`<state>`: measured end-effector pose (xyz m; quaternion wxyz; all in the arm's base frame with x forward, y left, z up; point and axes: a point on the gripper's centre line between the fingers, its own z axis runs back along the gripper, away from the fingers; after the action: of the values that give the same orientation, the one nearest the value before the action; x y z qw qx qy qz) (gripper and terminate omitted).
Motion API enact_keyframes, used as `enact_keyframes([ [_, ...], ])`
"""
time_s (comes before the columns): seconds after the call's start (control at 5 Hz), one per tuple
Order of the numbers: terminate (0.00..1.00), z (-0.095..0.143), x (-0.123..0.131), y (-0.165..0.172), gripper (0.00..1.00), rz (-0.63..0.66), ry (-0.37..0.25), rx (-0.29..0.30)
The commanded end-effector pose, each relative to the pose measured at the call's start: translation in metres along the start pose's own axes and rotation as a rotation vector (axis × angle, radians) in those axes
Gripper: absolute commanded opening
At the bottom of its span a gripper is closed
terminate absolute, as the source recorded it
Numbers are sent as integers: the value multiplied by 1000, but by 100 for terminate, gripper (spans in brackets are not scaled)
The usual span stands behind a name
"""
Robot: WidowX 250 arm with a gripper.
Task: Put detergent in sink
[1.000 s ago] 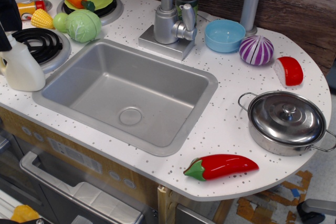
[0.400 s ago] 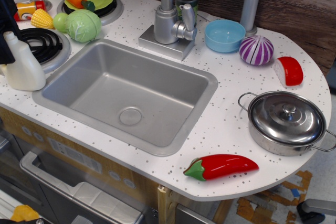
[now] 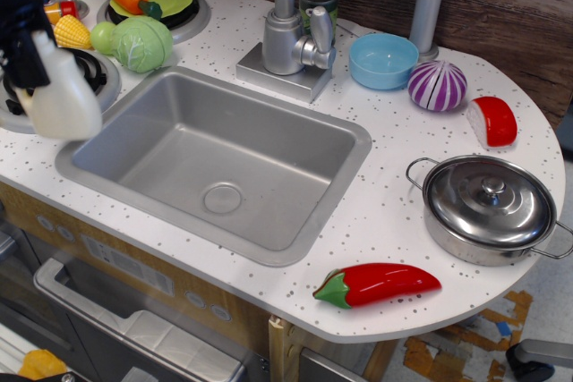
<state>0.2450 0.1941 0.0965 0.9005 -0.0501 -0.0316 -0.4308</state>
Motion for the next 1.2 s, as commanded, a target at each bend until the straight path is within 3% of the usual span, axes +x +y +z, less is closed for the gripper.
enact_keyframes([
  [0.0, 0, 18, 56, -23, 0, 81, -1, 152],
  [0.2, 0, -15, 85, -23, 0, 73, 0, 194],
  [0.6, 0, -62, 120, -27, 0, 53, 39, 208],
  [0.8, 0, -81, 127, -25, 0, 45, 0, 200],
  [1.0, 0, -96, 127, -22, 100, 37, -27, 208],
])
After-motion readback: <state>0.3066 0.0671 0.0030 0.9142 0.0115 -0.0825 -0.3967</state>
